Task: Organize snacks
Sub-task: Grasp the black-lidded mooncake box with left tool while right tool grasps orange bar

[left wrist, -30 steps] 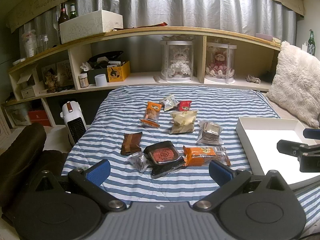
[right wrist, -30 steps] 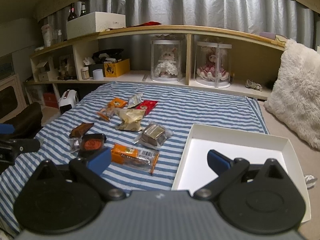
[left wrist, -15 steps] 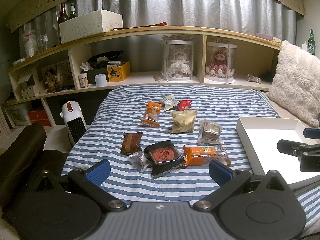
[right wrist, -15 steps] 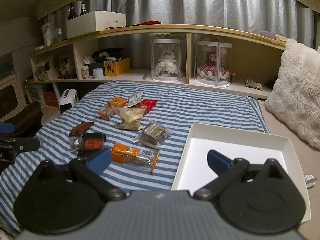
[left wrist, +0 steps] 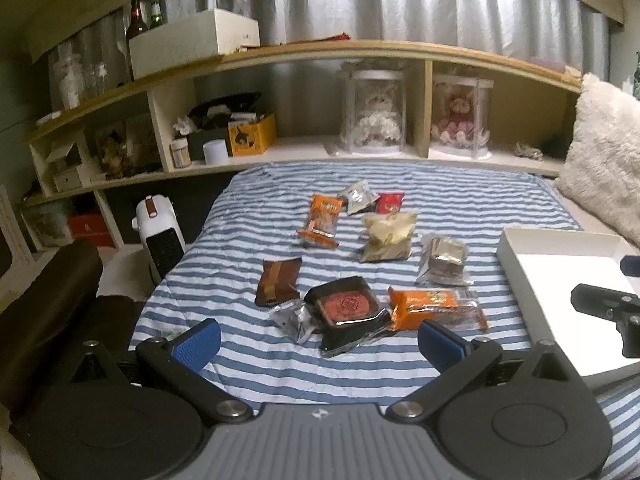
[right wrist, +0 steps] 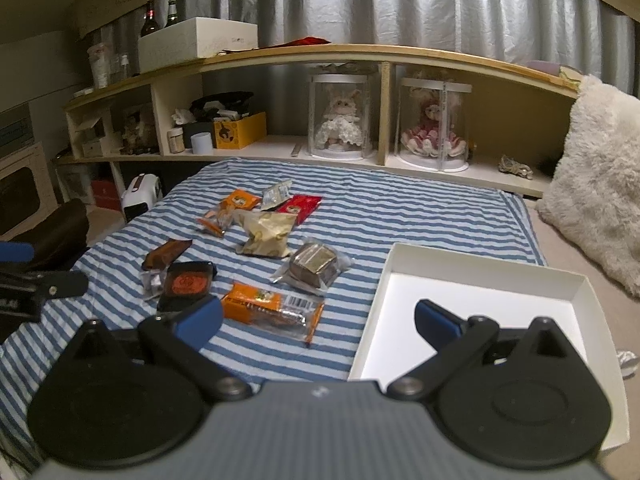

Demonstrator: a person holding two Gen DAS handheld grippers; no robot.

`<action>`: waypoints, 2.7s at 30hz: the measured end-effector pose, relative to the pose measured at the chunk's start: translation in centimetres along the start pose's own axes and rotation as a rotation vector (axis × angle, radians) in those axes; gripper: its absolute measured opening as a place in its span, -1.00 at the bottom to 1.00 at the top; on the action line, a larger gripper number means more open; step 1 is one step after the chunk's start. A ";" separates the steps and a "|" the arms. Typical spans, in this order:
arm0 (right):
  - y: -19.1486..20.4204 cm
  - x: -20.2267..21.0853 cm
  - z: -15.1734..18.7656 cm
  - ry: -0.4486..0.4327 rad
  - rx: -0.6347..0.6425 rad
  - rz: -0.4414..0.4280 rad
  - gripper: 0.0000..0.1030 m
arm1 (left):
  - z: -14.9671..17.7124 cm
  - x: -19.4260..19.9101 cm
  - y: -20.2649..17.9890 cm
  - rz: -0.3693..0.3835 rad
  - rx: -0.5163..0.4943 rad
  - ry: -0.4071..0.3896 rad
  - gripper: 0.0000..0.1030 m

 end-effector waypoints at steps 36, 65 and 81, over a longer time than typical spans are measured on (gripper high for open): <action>4.1 -18.2 -3.9 0.242 0.469 -0.273 0.99 | -5.6 -17.5 1.2 0.248 0.411 0.323 1.00; 6.5 -13.8 -0.4 0.610 0.310 -0.528 0.47 | -5.7 -21.3 -1.1 0.181 0.379 0.426 0.80; 6.2 -17.9 -1.3 0.535 -0.031 -0.391 -0.06 | -5.8 -20.3 -0.7 0.093 0.329 0.412 0.27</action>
Point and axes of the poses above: each gripper's, at about its wrist camera, not at the fingertips, and x roughly against the way its jaws point, y to its left, z to its underside, the point moved 3 cm from there along -x, roughly the way its jaws point, and after that the axes turned 9 degrees about y, right-handed, at the moved point
